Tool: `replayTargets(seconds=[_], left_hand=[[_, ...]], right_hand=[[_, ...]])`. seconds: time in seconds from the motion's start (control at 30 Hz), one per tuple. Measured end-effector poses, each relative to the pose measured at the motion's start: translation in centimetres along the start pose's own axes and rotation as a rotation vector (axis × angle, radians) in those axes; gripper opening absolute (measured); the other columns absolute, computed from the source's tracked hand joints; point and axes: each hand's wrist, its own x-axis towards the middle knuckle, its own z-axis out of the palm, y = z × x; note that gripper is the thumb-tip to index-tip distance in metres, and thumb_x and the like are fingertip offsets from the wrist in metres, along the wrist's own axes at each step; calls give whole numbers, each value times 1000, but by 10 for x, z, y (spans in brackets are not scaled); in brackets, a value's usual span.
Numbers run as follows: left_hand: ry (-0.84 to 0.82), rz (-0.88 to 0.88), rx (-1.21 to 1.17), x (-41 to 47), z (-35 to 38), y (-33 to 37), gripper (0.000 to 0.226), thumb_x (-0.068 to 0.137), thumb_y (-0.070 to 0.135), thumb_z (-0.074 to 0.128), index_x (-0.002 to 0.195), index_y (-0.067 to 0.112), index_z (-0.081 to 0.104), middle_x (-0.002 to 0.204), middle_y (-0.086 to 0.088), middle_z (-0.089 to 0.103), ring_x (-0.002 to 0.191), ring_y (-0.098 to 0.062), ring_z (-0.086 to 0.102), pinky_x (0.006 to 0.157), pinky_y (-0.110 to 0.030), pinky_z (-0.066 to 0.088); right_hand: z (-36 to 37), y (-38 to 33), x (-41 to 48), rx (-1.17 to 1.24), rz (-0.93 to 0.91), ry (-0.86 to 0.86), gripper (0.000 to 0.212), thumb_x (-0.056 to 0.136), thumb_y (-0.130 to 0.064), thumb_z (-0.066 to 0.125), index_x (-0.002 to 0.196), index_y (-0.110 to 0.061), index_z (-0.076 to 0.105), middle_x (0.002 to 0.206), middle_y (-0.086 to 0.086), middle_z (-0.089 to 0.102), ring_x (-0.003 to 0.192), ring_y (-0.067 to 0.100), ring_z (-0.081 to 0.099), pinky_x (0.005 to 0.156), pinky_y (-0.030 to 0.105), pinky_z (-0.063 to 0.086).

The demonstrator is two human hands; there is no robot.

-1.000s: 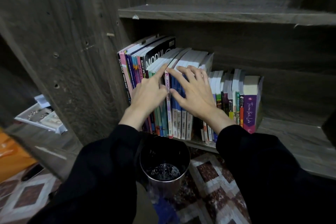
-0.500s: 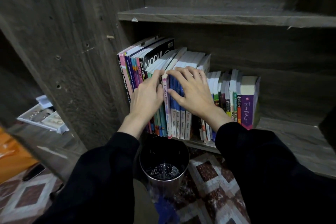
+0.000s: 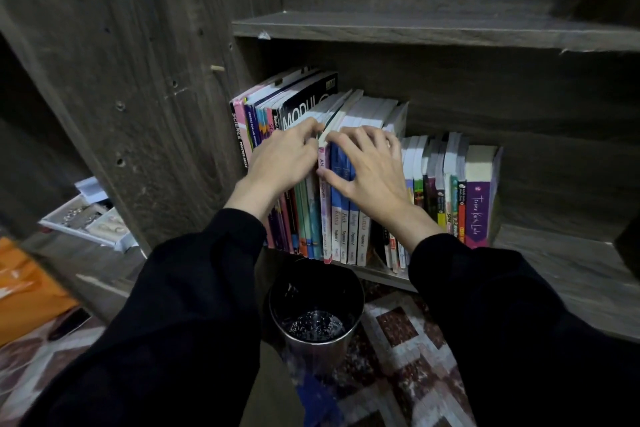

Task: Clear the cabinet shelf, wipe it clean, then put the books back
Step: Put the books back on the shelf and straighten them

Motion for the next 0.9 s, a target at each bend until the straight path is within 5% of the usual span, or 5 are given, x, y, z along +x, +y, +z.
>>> replayTargets(seconds=[0.13,0.3,0.5,0.67,0.9], left_hand=[[-2,-47,59,11,-12,8,32,96,29,40,121,30,60,64,9,53,64,-15,53,66,-29,37],[11,-41,72,28,-16,8,19,91,29,56,106,26,67,114,-6,65,93,-19,63,78,-32,49],[155,-93,-249,-3,1,10,29,96,19,48,123,21,58,80,-1,67,62,-17,67,66,-34,59],[76,-93,-354,-31,30,10,57,97,24,53,148,30,27,114,0,62,77,2,61,74,-6,45],[317,-65,-318,-55,42,16,59,90,-2,50,142,21,31,59,1,57,43,-7,50,42,-14,40]], right_hand=[[0,0,0,-3,1,-12,47,87,-59,49,122,-28,51,118,-3,56,114,24,46,100,47,30],[0,1,-1,0,4,-20,46,87,-58,50,122,-29,51,118,-4,56,114,23,45,101,46,30],[-5,9,-5,100,-32,-35,45,87,-43,51,129,-27,50,124,-5,55,120,20,40,106,42,22],[-13,12,-5,216,23,-103,58,73,-22,49,131,-16,44,123,5,54,121,18,37,109,35,17],[-13,13,-3,203,24,-131,60,73,-22,50,132,-15,43,122,7,51,122,17,34,109,30,13]])
